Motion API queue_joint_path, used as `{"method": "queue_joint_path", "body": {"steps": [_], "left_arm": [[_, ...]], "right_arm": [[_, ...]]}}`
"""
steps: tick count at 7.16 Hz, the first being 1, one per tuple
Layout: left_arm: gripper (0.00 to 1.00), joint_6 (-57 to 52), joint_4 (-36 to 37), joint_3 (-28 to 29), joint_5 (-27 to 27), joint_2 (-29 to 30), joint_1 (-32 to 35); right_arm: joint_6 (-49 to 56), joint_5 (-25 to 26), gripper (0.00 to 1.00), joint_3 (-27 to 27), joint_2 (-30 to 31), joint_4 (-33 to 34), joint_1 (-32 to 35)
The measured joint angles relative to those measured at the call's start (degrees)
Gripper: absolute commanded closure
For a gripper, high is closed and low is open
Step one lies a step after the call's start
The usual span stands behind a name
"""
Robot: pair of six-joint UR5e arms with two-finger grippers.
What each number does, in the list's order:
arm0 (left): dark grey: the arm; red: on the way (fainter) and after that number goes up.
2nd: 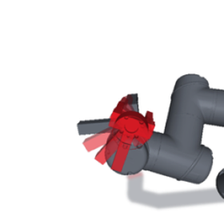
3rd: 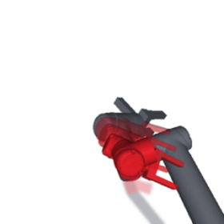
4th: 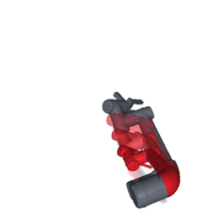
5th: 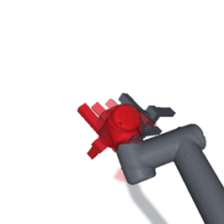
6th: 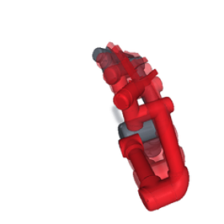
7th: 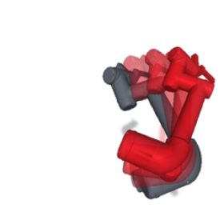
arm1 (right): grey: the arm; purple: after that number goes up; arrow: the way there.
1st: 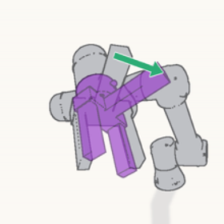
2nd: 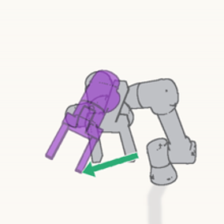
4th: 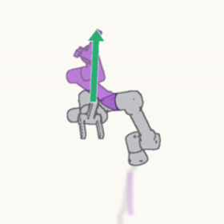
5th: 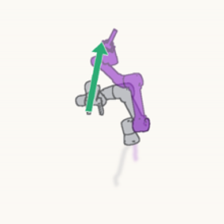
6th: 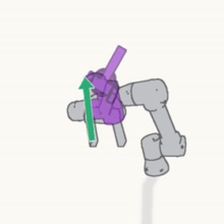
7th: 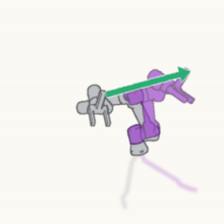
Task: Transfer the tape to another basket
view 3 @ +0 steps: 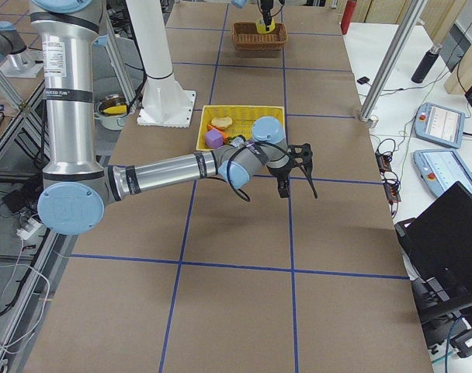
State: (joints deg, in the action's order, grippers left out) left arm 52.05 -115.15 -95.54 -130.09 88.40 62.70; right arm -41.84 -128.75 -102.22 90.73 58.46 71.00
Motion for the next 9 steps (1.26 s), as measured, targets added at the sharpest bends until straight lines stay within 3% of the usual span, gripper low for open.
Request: {"method": "queue_joint_path", "body": {"steps": [2,3,5,7,9], "left_arm": [[1.0,-0.6,0.3,3.3,-3.8,0.9,-2.0],[0.4,-0.7,0.4,4.2,-4.7,1.1,-2.4],[0.02,-1.8,0.3,4.7,-4.9,1.0,-2.7],[0.02,-4.6,0.2,3.8,-4.8,0.6,-2.2],[0.02,-9.6,0.3,0.7,-5.0,0.6,2.3]], "right_arm": [[0.0,-0.1,0.0,-0.1,0.8,0.1,-0.2],[0.0,-0.1,0.0,-0.1,1.1,0.1,-0.5],[0.0,-0.1,0.0,-0.1,1.3,0.1,-0.9],[-0.2,-0.1,0.0,0.0,1.0,0.1,-1.4],[-0.1,-0.5,0.0,0.0,0.8,0.3,-1.5]]}}
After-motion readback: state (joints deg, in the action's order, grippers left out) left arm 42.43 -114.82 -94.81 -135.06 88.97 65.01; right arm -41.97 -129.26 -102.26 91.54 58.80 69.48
